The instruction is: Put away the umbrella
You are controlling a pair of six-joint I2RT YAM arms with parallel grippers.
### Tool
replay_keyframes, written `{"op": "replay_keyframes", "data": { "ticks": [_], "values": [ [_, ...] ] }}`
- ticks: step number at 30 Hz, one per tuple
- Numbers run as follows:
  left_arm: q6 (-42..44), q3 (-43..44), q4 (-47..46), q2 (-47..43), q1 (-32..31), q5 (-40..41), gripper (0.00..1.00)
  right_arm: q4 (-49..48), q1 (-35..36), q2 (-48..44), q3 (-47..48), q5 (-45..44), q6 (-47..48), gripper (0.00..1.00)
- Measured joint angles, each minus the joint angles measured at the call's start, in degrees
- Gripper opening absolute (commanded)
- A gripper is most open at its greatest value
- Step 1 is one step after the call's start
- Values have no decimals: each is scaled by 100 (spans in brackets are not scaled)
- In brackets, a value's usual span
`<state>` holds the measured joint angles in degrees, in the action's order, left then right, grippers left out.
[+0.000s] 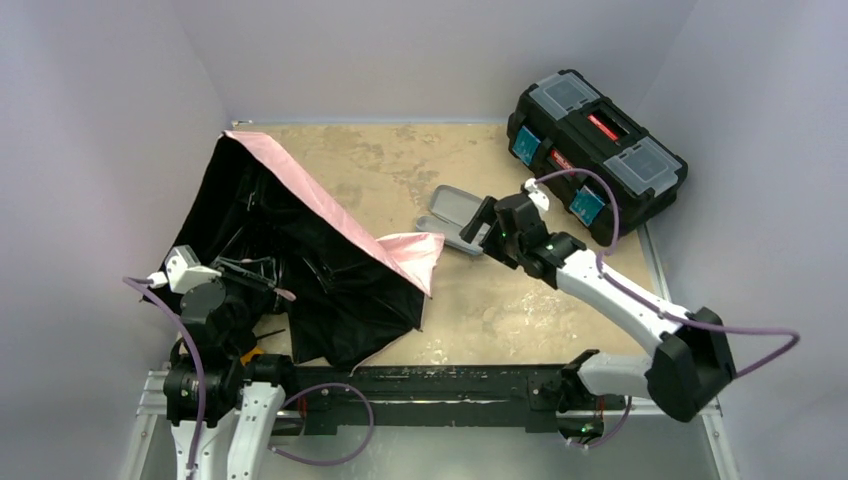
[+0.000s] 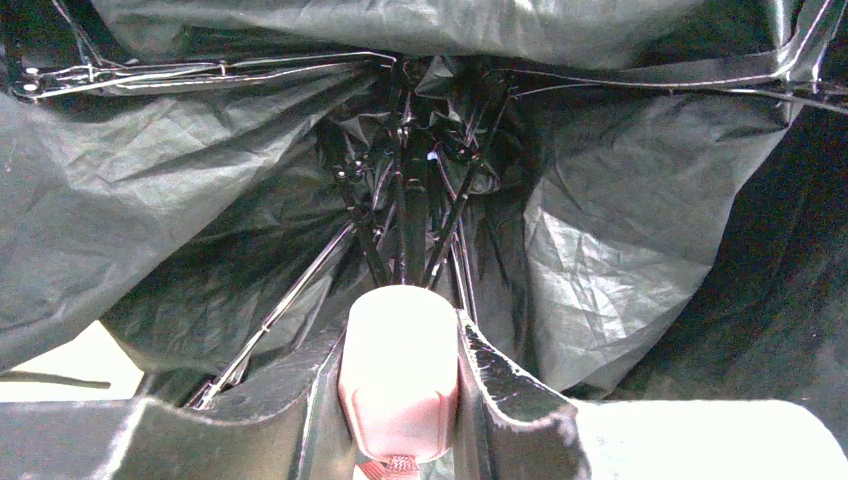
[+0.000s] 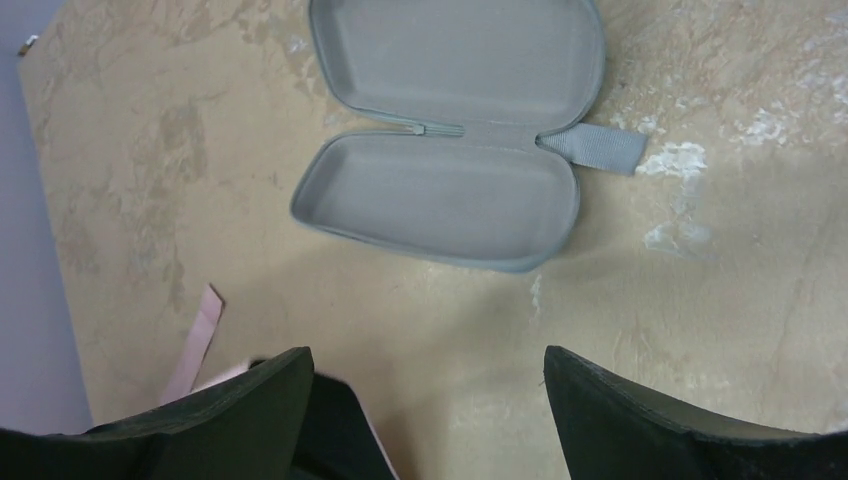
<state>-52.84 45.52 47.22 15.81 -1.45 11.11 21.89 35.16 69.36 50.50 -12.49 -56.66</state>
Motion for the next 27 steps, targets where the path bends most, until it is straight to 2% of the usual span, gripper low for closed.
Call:
{"op": "replay_keyframes", "data": {
  "ticks": [10,14,17,20,23,24,27],
  "values": [
    [229,17,553,-319,0,-188,0,-717,-313,1572,109,225,-13,83],
    [302,74,656,-332,0,-197,0,-922,-455,1888,116,313,-4,74],
    [308,76,695,-341,0,-201,0,-1054,-533,2146,173,343,20,59],
    [317,76,704,-341,0,-236,0,-1202,-608,2393,223,472,61,34],
    [321,76,708,-341,0,-262,0,-1318,-669,2590,240,592,92,4],
    [341,76,708,-341,0,-280,0,-1335,-686,2640,256,623,98,0],
    [407,76,710,-345,0,-326,0,-1355,-769,2787,393,682,122,0]
  ]
}}
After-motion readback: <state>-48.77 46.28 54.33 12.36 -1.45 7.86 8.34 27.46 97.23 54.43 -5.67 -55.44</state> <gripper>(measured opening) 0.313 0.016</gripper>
